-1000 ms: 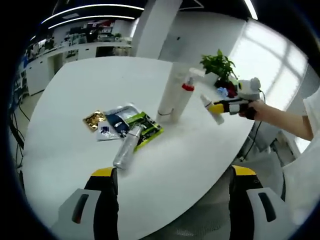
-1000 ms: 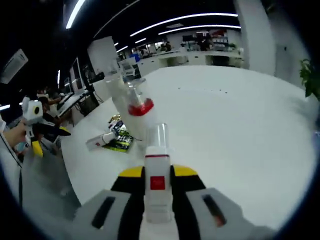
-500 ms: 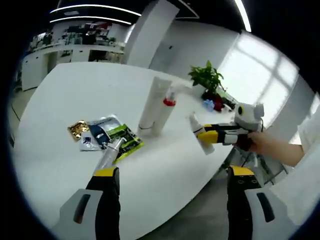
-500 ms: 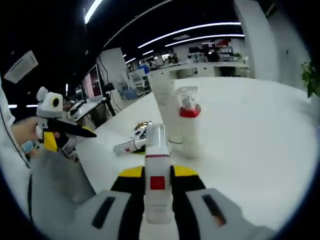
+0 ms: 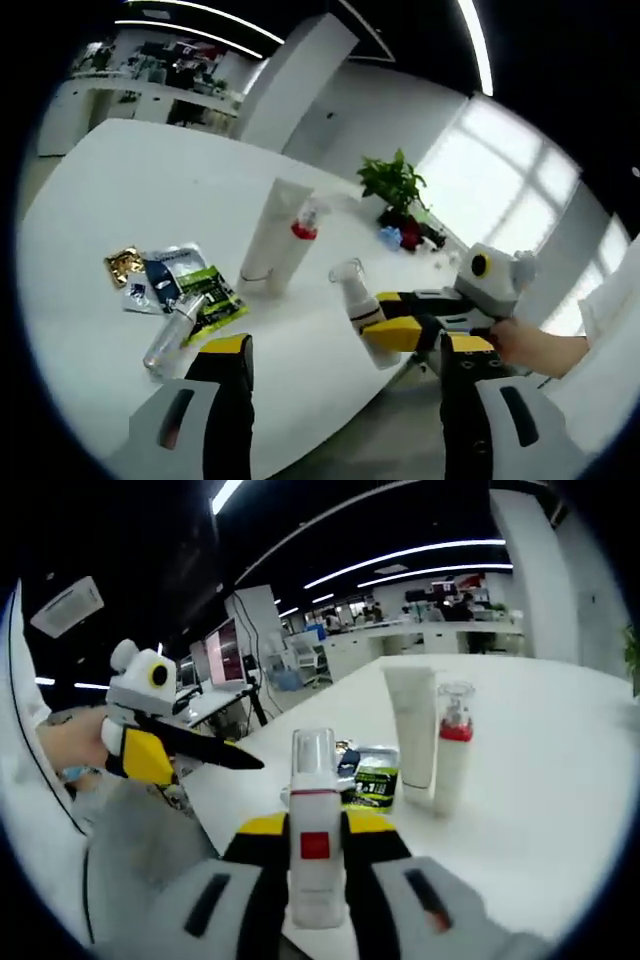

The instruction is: Arrange the skincare products in the storage area until every visible bottle or jar stands upright without overlapping.

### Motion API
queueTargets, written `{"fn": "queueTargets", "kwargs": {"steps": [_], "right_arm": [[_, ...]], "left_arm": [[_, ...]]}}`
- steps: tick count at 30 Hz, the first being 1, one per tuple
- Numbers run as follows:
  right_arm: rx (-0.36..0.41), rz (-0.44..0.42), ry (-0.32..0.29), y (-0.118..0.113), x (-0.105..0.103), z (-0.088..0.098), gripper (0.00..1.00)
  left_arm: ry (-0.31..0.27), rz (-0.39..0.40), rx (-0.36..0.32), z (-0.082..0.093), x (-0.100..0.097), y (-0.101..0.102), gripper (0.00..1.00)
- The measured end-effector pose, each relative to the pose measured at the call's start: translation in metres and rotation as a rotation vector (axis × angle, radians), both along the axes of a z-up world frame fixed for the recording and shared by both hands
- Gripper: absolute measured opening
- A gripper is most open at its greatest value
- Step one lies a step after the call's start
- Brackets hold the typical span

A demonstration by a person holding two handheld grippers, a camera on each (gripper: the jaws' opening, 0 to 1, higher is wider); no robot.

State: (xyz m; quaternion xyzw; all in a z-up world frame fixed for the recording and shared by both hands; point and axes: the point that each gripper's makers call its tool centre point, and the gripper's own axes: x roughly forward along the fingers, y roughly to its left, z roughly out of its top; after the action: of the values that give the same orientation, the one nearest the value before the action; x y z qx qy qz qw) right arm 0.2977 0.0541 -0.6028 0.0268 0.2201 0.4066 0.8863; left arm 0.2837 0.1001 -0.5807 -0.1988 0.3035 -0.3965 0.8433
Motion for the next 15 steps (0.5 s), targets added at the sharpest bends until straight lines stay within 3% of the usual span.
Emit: {"fn": "queueTargets", "kwargs": {"steps": [7,15], "right_arm": [[0.027,0.017,-0.022,0.02,-0.013,0.011,0.19],[0.035,0.021,-0.036,0.024,-0.023,0.018,0.19]], "left_arm": [[0.012,0.013,-0.064,0.006,0.002,-0.011,0.6],[0.026,0.032,-0.135,0.005,0.003,-0.016,0.38]]}}
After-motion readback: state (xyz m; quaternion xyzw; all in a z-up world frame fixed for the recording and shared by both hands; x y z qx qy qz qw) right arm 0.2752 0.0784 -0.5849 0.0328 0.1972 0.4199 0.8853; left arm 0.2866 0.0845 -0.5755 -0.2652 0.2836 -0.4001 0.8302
